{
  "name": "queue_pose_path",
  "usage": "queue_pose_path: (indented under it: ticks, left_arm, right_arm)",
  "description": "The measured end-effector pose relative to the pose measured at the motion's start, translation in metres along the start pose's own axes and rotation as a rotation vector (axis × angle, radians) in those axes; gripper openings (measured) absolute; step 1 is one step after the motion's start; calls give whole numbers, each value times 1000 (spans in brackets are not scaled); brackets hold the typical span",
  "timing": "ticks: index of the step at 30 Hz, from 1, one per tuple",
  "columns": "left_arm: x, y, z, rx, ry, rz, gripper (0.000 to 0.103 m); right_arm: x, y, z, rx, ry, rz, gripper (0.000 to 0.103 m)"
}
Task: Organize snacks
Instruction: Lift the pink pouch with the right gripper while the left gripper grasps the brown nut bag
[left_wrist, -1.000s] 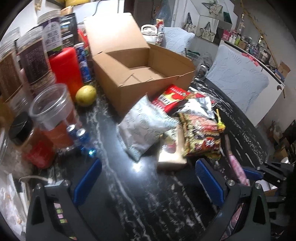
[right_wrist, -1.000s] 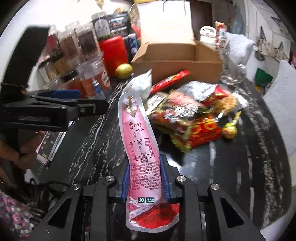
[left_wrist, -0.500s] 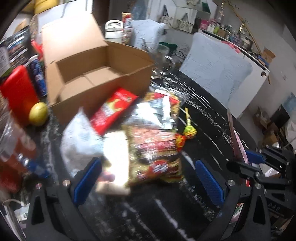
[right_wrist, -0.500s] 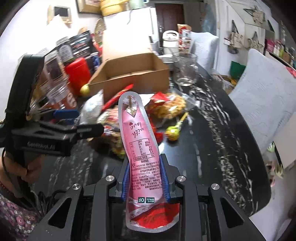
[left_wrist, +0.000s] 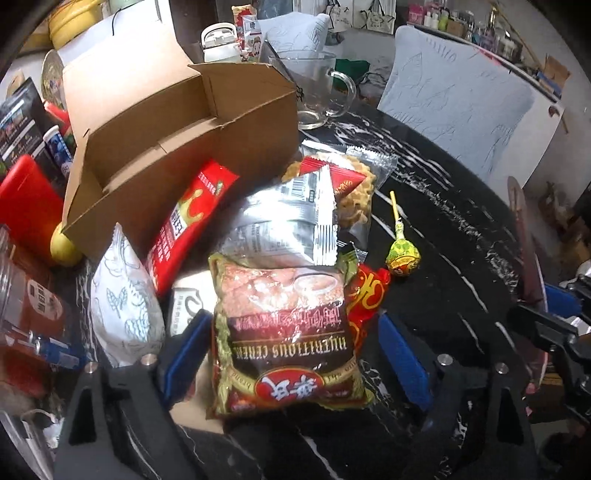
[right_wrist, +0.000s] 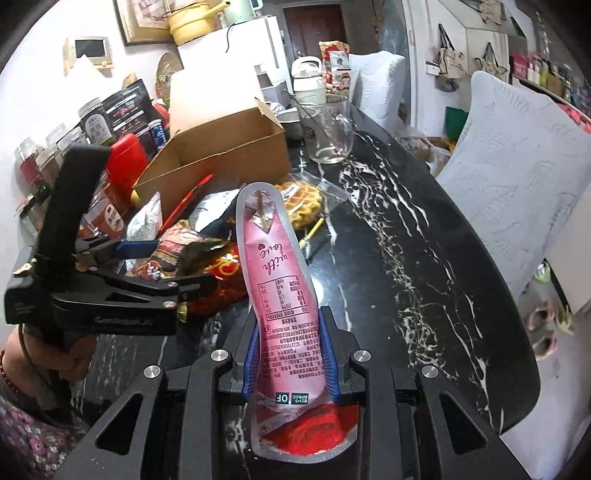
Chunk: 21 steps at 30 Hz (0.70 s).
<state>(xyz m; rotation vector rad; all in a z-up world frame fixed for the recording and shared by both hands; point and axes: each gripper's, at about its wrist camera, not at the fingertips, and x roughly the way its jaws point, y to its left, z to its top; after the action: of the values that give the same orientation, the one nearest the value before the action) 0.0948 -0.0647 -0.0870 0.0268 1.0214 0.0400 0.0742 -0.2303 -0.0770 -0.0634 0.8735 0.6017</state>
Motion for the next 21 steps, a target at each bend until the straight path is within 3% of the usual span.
queue_pose_path:
  ticks: [3,4,5,9,21]
  left_arm:
    - [1,-1,1,5,-16,35,78]
    - [-1,-2,1,6,-29,27,73]
    - [-3,-1,2,2,-44,20,62]
    - [-6,1,2,-3,-49,-20,48]
    - [-30,3,-12,-5,-90,-62,42]
  right_arm:
    - [2,-2,-2,6,3,2,28]
    - [2,-2,-2,8,3,4,28]
    - [2,-3,-2,10,3,5,28]
    - [1,-3,-3,19,-1,12,28]
    - [-3,1,-8,25,-17,27,29]
